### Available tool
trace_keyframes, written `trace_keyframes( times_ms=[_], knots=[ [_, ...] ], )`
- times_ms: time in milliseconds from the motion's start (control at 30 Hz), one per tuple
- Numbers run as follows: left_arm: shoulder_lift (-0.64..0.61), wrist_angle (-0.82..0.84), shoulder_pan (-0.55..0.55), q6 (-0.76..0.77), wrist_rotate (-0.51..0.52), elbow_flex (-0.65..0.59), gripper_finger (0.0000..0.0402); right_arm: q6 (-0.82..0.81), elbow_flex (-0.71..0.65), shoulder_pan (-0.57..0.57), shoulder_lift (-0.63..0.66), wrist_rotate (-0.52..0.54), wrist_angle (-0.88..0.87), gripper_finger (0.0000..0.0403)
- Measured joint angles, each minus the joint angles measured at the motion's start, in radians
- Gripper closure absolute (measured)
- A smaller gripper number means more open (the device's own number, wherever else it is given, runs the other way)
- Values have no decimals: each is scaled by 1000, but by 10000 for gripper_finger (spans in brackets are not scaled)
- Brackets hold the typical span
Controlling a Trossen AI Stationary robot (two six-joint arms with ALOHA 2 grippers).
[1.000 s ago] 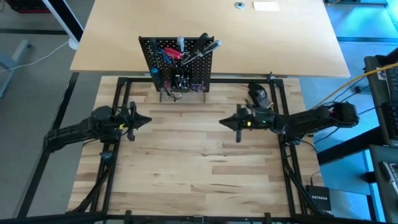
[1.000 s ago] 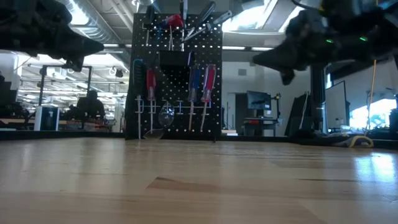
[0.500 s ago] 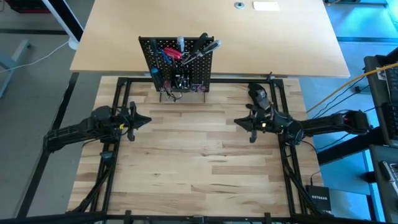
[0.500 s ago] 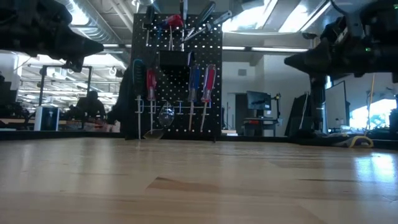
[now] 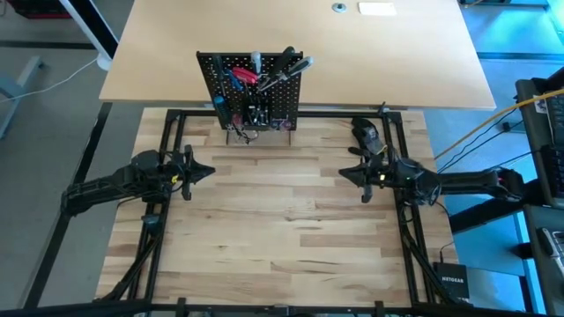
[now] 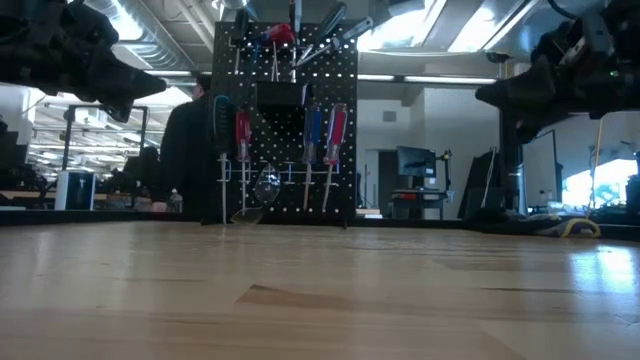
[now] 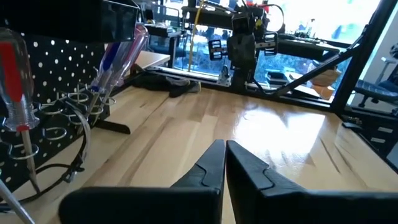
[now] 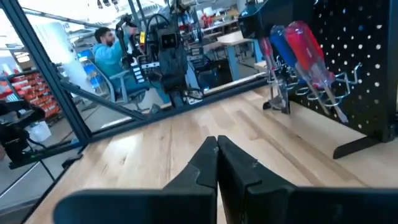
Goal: Hang tools onto peg board
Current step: Return to Home Position
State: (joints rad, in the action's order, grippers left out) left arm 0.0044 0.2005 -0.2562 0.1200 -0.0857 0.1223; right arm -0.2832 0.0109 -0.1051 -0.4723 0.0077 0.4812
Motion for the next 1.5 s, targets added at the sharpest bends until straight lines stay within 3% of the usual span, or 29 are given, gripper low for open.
trace_keyframes(
  times_ms=[300,467,633,833,1000,1200,1400,1500],
  knots=[
    [0,-5,0,2,8,0,396,35,-2,0,302,-11,-234,398],
    [0,-9,0,9,26,-23,396,50,-2,0,472,52,-383,398],
    [0,-194,2,45,32,-100,396,51,-2,0,468,69,-377,397],
    [0,-218,1,-13,126,-112,396,51,-3,0,470,118,-419,397],
    [0,-217,1,-28,130,-112,396,48,-3,0,470,131,-431,397],
    [0,-217,1,8,130,-113,396,50,-3,0,471,86,-439,397],
    [0,-217,1,5,130,-113,396,80,-3,0,470,-68,-454,397],
    [0,-217,1,8,130,-113,396,81,-3,0,470,-87,-450,397]
  ],
)
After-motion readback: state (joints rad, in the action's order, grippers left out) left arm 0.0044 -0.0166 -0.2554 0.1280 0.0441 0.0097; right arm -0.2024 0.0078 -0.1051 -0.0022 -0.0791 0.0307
